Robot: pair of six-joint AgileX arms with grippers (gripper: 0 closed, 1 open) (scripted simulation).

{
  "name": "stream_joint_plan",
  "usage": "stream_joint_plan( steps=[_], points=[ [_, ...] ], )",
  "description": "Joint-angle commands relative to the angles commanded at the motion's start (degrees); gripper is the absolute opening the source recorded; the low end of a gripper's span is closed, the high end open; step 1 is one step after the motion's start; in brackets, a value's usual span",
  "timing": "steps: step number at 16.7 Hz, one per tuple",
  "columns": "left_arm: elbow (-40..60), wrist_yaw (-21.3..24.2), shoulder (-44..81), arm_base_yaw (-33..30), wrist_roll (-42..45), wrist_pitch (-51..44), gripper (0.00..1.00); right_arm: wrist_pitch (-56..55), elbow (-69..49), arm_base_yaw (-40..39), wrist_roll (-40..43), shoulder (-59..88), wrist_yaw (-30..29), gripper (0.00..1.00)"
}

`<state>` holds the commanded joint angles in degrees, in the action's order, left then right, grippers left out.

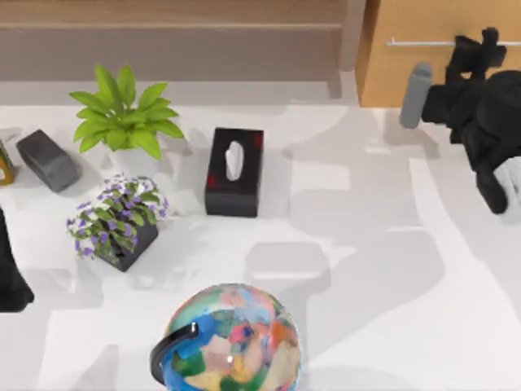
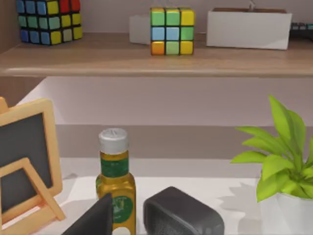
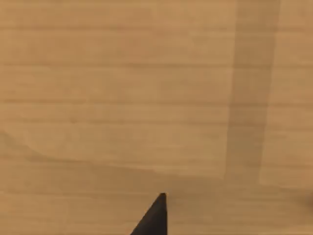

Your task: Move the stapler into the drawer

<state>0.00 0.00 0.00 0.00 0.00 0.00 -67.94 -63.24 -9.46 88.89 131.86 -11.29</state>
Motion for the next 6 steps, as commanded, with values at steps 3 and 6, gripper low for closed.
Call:
stream_joint_plan(
  steps=[3,6],
  points=[
    [0.0,0.0,0.0,0.0,0.0,0.0,1.00,0.0,0.0,0.0,0.0,0.0,0.0,1.00],
    [0.0,0.0,0.0,0.0,0.0,0.0,1.00,0.0,0.0,0.0,0.0,0.0,0.0,1.00]
  ],
)
